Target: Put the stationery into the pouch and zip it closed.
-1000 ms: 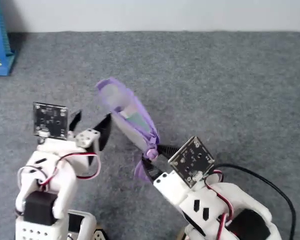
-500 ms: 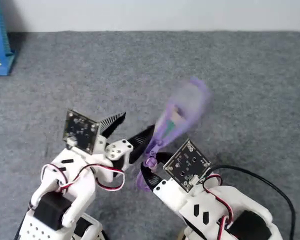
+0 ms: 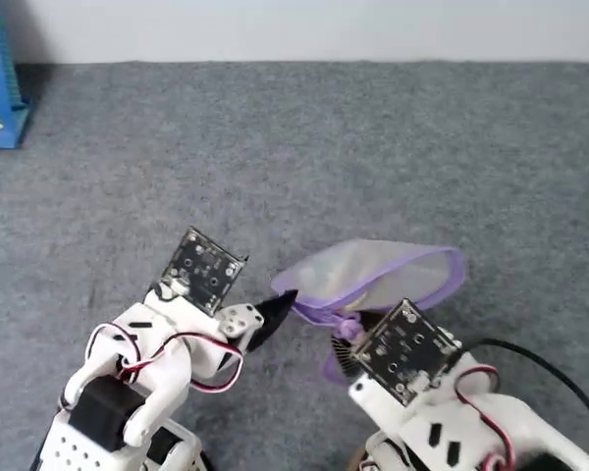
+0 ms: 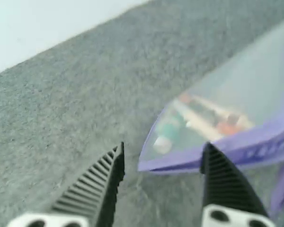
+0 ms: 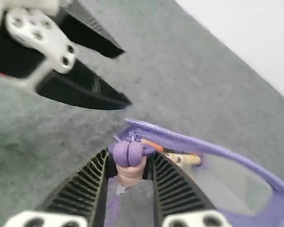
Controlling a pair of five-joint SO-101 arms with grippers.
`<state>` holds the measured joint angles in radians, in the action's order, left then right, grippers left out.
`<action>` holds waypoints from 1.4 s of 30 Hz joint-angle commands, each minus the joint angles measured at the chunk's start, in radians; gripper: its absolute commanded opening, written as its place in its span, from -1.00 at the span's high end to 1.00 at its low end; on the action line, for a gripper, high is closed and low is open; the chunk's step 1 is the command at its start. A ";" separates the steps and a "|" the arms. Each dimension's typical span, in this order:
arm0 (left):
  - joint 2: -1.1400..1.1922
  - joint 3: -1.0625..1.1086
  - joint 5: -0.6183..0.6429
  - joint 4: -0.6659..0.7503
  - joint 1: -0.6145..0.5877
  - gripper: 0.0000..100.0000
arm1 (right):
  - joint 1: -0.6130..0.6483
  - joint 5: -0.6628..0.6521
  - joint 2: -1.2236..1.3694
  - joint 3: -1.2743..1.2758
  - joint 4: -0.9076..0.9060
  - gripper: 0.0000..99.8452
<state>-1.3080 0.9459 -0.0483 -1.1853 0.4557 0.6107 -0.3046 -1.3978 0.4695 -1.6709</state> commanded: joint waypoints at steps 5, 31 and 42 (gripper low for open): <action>-0.014 -0.110 -0.049 -0.155 0.029 0.35 | -0.068 -0.034 0.018 -0.081 -0.033 0.99; -0.011 0.038 -0.014 0.141 0.199 0.35 | -0.064 0.009 0.016 -0.077 -0.027 0.98; -0.005 0.166 -0.014 0.327 0.249 0.43 | -0.064 0.031 0.016 -0.077 -0.027 0.98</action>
<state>-1.3080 1.0886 -0.0683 -0.9291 0.6690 0.5554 -0.2969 -1.3978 0.4388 -1.7047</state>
